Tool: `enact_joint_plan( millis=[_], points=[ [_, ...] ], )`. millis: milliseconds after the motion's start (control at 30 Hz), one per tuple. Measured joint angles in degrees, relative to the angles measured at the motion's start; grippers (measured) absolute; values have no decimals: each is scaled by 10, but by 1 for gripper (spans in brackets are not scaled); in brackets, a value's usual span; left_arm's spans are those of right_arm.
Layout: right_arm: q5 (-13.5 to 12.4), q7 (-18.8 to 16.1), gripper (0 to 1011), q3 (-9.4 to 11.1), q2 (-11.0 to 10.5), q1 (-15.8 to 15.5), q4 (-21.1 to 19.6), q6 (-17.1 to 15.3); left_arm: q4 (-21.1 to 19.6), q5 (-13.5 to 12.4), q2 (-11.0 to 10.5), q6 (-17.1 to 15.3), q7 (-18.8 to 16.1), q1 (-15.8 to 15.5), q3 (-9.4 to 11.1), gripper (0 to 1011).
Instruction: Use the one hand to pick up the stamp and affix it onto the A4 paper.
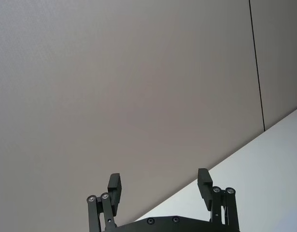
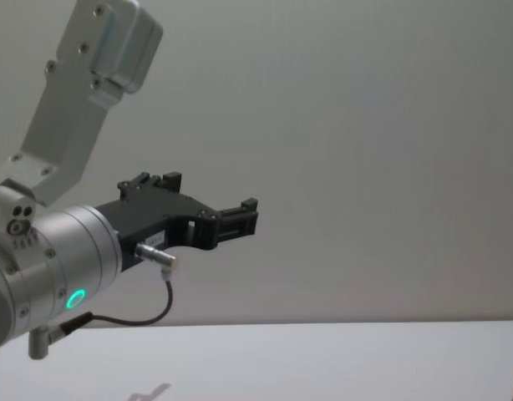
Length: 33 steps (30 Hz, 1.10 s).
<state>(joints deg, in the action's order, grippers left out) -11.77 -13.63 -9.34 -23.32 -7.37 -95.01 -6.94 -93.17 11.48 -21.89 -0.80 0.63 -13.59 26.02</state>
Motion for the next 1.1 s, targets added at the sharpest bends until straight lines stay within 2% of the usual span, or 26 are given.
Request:
enact_joint_plan(
  millis=[500,1100],
  points=[
    [3,-3,221,4,-7,-6,6,-6,0,0,0,0,0,0,0,1001],
    [15,2,220,-1,2,3,17,-16,0,0,0,0,0,0,0,1001]
  ],
)
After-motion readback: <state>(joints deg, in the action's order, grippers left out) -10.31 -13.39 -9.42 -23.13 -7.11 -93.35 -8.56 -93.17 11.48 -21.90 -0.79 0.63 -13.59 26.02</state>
